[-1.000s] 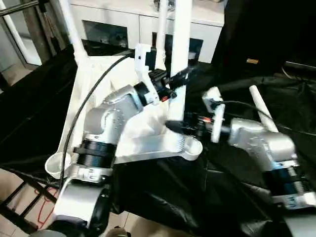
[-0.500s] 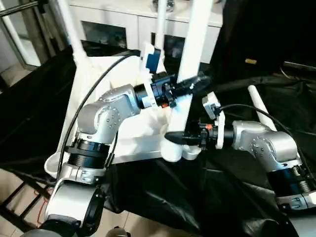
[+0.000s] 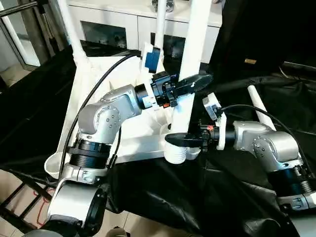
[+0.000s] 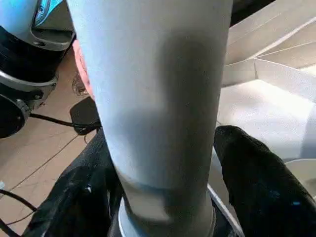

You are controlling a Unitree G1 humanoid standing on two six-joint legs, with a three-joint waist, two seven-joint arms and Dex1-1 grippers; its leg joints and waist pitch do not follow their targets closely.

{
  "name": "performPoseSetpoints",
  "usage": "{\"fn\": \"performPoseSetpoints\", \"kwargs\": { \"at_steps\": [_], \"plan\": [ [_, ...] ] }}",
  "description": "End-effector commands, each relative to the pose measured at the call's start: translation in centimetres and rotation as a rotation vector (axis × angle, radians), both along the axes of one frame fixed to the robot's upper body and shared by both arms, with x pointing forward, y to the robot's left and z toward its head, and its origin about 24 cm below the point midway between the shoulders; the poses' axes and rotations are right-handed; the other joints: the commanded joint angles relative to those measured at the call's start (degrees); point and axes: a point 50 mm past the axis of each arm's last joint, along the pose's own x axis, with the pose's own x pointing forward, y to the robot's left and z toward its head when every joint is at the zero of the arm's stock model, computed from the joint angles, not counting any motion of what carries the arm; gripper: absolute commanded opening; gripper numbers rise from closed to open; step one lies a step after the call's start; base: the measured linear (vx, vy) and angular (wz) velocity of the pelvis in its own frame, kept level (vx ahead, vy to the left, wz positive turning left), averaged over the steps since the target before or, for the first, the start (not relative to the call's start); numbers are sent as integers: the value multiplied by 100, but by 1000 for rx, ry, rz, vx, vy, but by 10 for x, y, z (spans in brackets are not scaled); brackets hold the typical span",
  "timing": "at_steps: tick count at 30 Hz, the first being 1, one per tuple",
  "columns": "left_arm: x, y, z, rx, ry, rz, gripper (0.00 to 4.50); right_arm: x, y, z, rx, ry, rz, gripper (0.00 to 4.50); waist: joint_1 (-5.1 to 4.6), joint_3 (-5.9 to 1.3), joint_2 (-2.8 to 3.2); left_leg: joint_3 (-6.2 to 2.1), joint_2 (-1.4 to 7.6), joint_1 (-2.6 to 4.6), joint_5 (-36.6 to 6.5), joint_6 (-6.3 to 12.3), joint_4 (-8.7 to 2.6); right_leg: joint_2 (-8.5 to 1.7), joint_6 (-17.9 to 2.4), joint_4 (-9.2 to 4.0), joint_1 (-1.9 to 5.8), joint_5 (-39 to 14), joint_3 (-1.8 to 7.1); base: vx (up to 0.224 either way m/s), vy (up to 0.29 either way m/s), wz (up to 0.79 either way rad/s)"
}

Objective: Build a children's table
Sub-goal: Pick table leg

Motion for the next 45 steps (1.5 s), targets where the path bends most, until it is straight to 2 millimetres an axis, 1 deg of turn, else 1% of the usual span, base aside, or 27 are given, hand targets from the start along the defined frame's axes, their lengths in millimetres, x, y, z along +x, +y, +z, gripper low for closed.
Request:
{"fn": "performPoseSetpoints", "kwargs": {
  "at_steps": [1,2,5,7,10,12,18,19,20,21,23,25,26,30,33,34,35,36,37,38,39,40,41,42,43,44,45],
  "plan": [
    [-5,-4,13,-36,-36,-49,181,0,-3,1,-17,-8,-14,308,12,-460,-59,32,54,28,-577,210,-324,-345,-1234,-397,371,-737,196,0,0,0],
    [-5,-4,13,-37,-36,-49,181,0,-3,1,-17,-8,-14,280,11,-459,-63,32,54,26,-577,209,-325,-345,-1238,-395,373,-726,197,0,0,0],
    [-5,-5,13,-38,-36,-51,181,0,-4,1,-16,-4,-10,273,11,-457,-63,31,56,27,-589,207,-327,-346,-1239,-399,373,-744,195,0,0,0],
    [-5,-5,13,-38,-37,-52,181,-1,-4,0,-16,-1,-8,240,12,-458,-63,32,56,30,-585,208,-327,-346,-1234,-397,370,-734,196,0,0,0],
    [-5,-5,13,-40,-37,-55,181,-1,-4,0,-16,3,-5,231,12,-457,-62,30,57,29,-596,207,-328,-344,-1234,-397,372,-733,195,0,0,0],
    [-5,-5,13,-39,-36,-55,181,-1,-4,0,-14,3,-4,208,13,-460,-62,30,55,26,-578,206,-326,-346,-1242,-393,374,-706,195,0,0,0],
    [-2,-5,11,-28,-33,-14,181,0,-4,-1,-16,1,-16,196,15,-464,-55,29,54,25,-576,203,-321,-349,-1261,-389,380,-659,196,0,0,0],
    [1,-5,10,-16,-33,34,181,0,-4,-2,-14,-3,-21,195,14,-464,-51,27,56,24,-574,205,-322,-347,-1261,-388,379,-650,196,0,0,0],
    [2,-4,9,-20,-23,39,216,1,-4,-2,-15,-6,-27,194,11,-462,-58,31,52,23,-578,209,-320,-344,-1260,-393,379,-645,196,0,0,0],
    [4,-4,9,-30,-23,52,237,1,-3,-3,-14,-12,-39,194,14,-463,-58,30,52,23,-586,206,-320,-346,-1260,-393,382,-654,196,0,0,0],
    [5,-3,10,-50,-22,68,253,3,-3,-3,-7,-20,-60,193,12,-461,-55,30,48,21,-586,198,-320,-345,-1243,-404,378,-689,195,0,0,0],
    [9,-2,11,-89,-37,155,260,5,0,-3,21,-39,-105,192,11,-464,-57,25,50,20,-583,188,-322,-349,-1249,-403,381,-675,190,0,0,0],
    [9,-2,11,-92,-38,165,260,6,0,-3,24,-41,-109,192,13,-468,-63,26,55,11,-589,185,-318,-359,-1260,-400,386,-657,196,0,0,0],
    [10,-4,7,-131,-45,297,263,16,3,-4,66,-77,-269,191,6,-475,-58,22,69,16,-579,164,-325,-369,-1237,-395,383,-627,195,0,0,0],
    [13,1,1,-132,-20,410,263,24,2,-6,81,-100,-402,191,6,-467,-25,18,64,14,-571,145,-330,-360,-1219,-399,371,-608,196,0,0,0],
    [16,5,-2,-124,-13,452,263,27,1,-7,81,-105,-462,191,-8,-475,-52,18,64,27,-612,105,-337,-353,-1173,-400,374,-655,192,0,0,0],
    [16,9,-4,-111,-24,474,263,29,1,-8,78,-112,-508,191,-5,-464,-41,16,66,23,-612,96,-344,-363,-1148,-415,358,-711,194,0,0,0],
    [17,17,-9,-76,-38,487,263,33,-1,-9,64,-131,-587,191,-16,-460,-38,17,51,24,-654,48,-355,-353,-1072,-423,363,-852,191,0,0,0],
    [17,19,-10,-68,-38,486,263,33,-2,-9,60,-135,-604,191,-16,-463,-33,14,52,33,-652,25,-360,-354,-1032,-419,354,-887,191,0,0,0],
    [16,27,-15,-11,-67,483,263,35,-4,-9,54,-161,-652,191,-32,-457,-43,12,51,34,-660,-2,-370,-348,-965,-424,347,-940,193,0,0,0],
    [16,30,-18,24,-91,484,263,36,-5,-9,54,-176,-675,191,-43,-459,-20,12,50,36,-684,-15,-376,-344,-910,-424,338,-971,196,0,0,0],
    [14,34,-22,68,-119,482,263,36,-6,-8,53,-197,-695,191,-53,-464,-47,17,56,43,-685,-14,-375,-343,-884,-419,336,-946,198,0,0,0],
    [11,38,-29,154,-155,451,263,37,-10,-11,7,-213,-729,191,-56,-460,-26,3,64,42,-627,-20,-385,-345,-871,-404,328,-892,195,0,0,0],
    [7,41,-36,228,-177,424,263,37,-12,-12,-39,-234,-743,191,-68,-463,-3,13,66,58,-596,-40,-387,-333,-853,-387,310,-836,202,0,0,0],
    [3,44,-44,291,-193,403,263,37,-14,-13,-54,-252,-763,191,-79,-455,-30,22,62,59,-596,-41,-391,-322,-857,-392,307,-822,201,0,0,0],
    [-1,47,-52,343,-199,368,263,36,-17,-12,-41,-248,-793,191,-71,-459,-2,30,68,76,-616,-51,-385,-330,-909,-382,299,-752,210,0,0,0],
    [-3,48,-54,361,-200,353,263,36,-18,-11,-32,-249,-803,191,-76,-454,6,35,70,71,-660,-46,-393,-332,-952,-379,296,-728,216,0,0,0]
  ]
}}
